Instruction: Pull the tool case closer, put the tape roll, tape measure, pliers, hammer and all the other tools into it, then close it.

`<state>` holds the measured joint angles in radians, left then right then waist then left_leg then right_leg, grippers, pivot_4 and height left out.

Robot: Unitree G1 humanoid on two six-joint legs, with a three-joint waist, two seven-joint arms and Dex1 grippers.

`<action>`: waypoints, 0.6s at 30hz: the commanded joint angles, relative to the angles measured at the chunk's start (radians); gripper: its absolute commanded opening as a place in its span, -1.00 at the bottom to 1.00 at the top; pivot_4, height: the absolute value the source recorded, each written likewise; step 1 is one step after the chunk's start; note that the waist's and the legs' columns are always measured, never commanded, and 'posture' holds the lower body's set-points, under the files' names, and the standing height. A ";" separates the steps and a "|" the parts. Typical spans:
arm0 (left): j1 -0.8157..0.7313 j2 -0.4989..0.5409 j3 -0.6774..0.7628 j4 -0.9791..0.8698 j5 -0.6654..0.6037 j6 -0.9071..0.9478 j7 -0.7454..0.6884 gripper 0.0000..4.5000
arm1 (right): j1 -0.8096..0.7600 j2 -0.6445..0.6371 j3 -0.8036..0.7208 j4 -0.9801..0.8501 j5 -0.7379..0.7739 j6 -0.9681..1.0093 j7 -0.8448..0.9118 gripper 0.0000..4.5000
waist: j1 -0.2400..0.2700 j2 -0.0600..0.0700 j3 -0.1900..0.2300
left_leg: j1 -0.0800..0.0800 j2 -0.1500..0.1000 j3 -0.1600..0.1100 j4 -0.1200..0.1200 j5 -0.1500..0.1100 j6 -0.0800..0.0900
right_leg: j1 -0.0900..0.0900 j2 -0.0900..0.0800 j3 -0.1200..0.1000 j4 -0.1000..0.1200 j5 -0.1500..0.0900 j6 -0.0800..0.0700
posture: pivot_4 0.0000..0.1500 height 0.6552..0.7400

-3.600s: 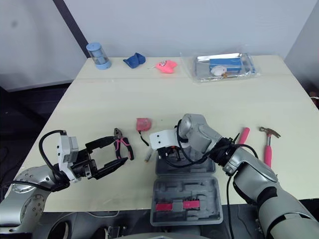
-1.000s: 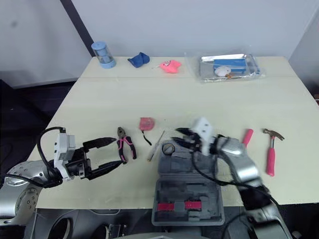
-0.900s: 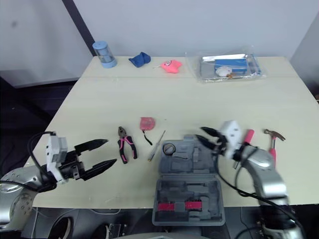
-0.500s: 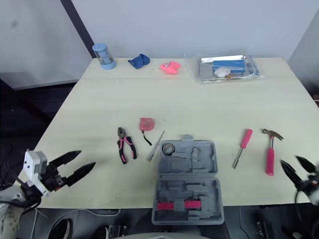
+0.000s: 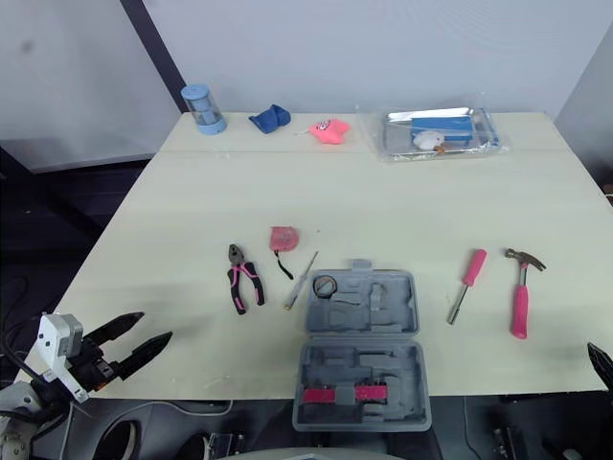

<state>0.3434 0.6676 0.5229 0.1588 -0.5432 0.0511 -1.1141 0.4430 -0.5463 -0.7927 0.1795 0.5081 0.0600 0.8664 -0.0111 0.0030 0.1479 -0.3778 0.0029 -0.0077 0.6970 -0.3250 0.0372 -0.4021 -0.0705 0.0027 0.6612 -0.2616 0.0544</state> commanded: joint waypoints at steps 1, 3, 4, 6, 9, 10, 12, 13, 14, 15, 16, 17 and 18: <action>0.007 0.015 0.014 -0.047 -0.008 -0.009 -0.012 1.00 | 0.021 0.003 -0.017 -0.085 0.047 -0.011 0.011 0.96 | 0.000 0.000 0.000 | 0.000 0.000 0.000 0.000 0.000 0.000 | 0.000 0.000 0.000 0.000 0.000 0.000 | 1.00 1.00; 0.002 0.015 0.001 -0.082 -0.010 0.006 -0.008 1.00 | 0.039 0.015 -0.005 -0.173 0.080 0.010 0.018 0.96 | 0.000 0.001 0.000 | 0.000 0.000 0.000 0.000 0.000 0.000 | 0.000 -0.001 0.000 0.000 0.000 0.000 | 1.00 1.00; -0.001 0.014 -0.007 -0.098 -0.010 0.012 -0.005 1.00 | 0.050 0.017 0.004 -0.209 0.087 0.018 0.022 0.96 | 0.000 0.001 0.000 | 0.000 0.000 -0.001 0.000 0.000 0.000 | 0.000 -0.001 0.000 0.000 0.000 0.000 | 1.00 1.00; -0.009 0.010 -0.024 -0.134 -0.013 0.033 0.006 1.00 | 0.070 0.017 0.024 -0.272 0.107 0.044 0.035 0.96 | 0.001 0.001 0.000 | 0.000 0.000 -0.001 0.000 0.000 0.000 | 0.000 -0.002 0.000 0.000 0.000 0.000 | 1.00 1.00; -0.023 -0.005 -0.060 -0.213 -0.015 0.091 0.058 1.00 | 0.100 0.004 0.068 -0.381 0.146 0.091 0.071 0.96 | 0.002 0.001 -0.001 | -0.001 0.001 -0.001 0.000 0.000 0.000 | 0.000 -0.002 0.000 0.000 0.000 0.000 | 1.00 1.00; -0.032 -0.018 -0.077 -0.246 -0.011 0.113 0.095 1.00 | 0.104 -0.004 0.083 -0.420 0.160 0.107 0.081 0.96 | 0.002 0.001 0.000 | -0.001 0.001 -0.001 0.000 0.000 0.000 | 0.000 -0.002 0.000 0.000 0.000 0.000 | 1.00 1.00; -0.052 -0.049 -0.114 -0.324 -0.023 0.181 0.172 1.00 | 0.100 -0.023 0.114 -0.491 0.181 0.140 0.088 0.96 | 0.002 0.001 0.000 | -0.001 0.001 -0.001 0.000 0.000 0.000 | 0.000 -0.003 0.000 0.000 0.000 0.000 | 1.00 1.00; -0.060 -0.062 -0.135 -0.364 -0.027 0.213 0.204 1.00 | 0.092 -0.033 0.129 -0.522 0.188 0.155 0.084 0.96 | 0.002 0.001 0.000 | -0.001 0.001 -0.001 0.000 0.000 0.000 | 0.000 -0.003 0.000 0.000 0.000 0.000 | 1.00 1.00; -0.076 -0.077 -0.154 -0.401 -0.027 0.246 0.247 1.00 | 0.080 -0.045 0.145 -0.558 0.200 0.175 0.077 0.96 | 0.003 0.001 0.000 | -0.001 0.001 -0.001 0.000 0.000 0.000 | 0.000 -0.003 0.000 0.000 0.000 0.000 | 1.00 1.00; -0.094 -0.089 -0.168 -0.428 -0.025 0.275 0.289 1.00 | 0.066 -0.055 0.160 -0.589 0.212 0.192 0.069 0.96 | 0.003 0.001 0.000 | -0.001 0.001 -0.002 0.000 0.000 0.000 | 0.000 -0.003 0.000 0.000 0.000 0.000 | 1.00 1.00; -0.119 -0.104 -0.181 -0.451 -0.019 0.307 0.341 1.00 | 0.049 -0.066 0.177 -0.620 0.223 0.209 0.061 0.96 | 0.003 0.001 0.000 | -0.001 0.001 -0.002 0.000 0.000 0.000 | 0.000 -0.003 0.000 0.000 0.000 0.000 | 1.00 1.00; -0.143 -0.117 -0.191 -0.469 -0.011 0.336 0.391 1.00 | 0.032 -0.075 0.191 -0.645 0.233 0.224 0.053 0.96 | 0.005 0.001 0.000 | -0.001 0.001 -0.002 0.000 0.000 0.000 | 0.000 -0.003 0.000 0.000 0.000 0.000 | 1.00 1.00; -0.171 -0.131 -0.205 -0.486 0.009 0.365 0.449 1.00 | 0.013 -0.085 0.207 -0.668 0.240 0.238 0.044 0.96 | 0.006 0.001 0.000 | -0.001 0.001 -0.002 0.000 0.000 0.000 | 0.000 -0.002 -0.001 0.000 0.000 0.000 | 1.00 1.00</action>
<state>0.2018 0.5455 0.3256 -0.2687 -0.5508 0.3682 -0.7653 0.4755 -0.6120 -0.5946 -0.4216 0.7148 0.2756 0.9266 -0.0056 0.0037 0.1475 -0.3790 0.0034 -0.0101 0.6969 -0.3249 0.0370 -0.4024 -0.0726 0.0019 0.6612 -0.2612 0.0549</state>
